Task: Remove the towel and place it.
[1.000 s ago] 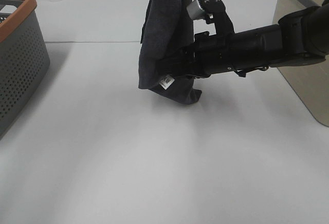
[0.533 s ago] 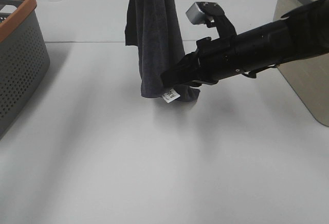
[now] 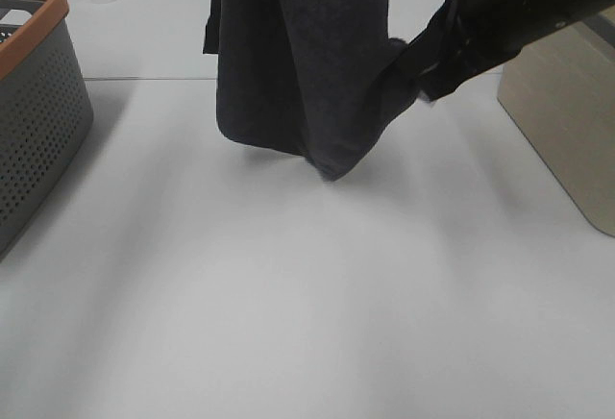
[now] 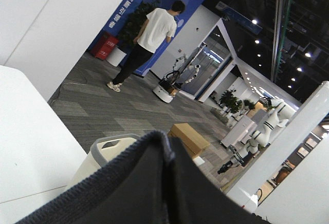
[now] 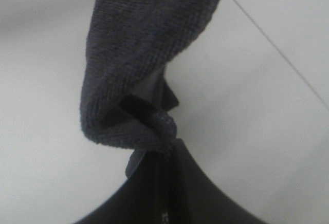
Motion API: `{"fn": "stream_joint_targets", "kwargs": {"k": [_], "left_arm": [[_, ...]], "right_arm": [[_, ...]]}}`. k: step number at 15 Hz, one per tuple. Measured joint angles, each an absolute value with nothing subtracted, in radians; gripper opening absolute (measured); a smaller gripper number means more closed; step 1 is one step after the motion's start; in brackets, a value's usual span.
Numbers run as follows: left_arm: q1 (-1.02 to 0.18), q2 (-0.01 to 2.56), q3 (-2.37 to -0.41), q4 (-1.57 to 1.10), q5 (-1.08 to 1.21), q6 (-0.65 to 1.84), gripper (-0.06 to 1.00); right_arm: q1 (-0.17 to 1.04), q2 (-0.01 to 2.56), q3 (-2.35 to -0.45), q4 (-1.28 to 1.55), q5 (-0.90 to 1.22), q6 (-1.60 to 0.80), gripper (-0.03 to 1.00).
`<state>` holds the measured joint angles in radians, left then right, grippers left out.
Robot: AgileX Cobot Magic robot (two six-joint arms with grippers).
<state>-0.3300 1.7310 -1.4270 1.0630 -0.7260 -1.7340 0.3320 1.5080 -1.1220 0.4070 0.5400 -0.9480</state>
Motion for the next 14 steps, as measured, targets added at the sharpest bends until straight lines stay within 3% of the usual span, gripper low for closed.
{"fn": "stream_joint_targets", "kwargs": {"k": [5, 9, 14], "left_arm": [[-0.328, 1.726, -1.427, 1.068, -0.629, -1.716, 0.0], [-0.248, 1.728, -1.427, 1.022, -0.623, -1.653, 0.0], [-0.205, 1.824, -1.427, 0.91, -0.623, -1.549, 0.0]], "right_arm": [[0.323, 1.51, -1.349, -0.039, 0.645, -0.733, 0.02], [0.217, 1.582, -1.497, -0.048, 0.641, -0.716, 0.02], [0.213, 1.773, -1.667, 0.084, 0.524, -0.741, 0.02]]}}
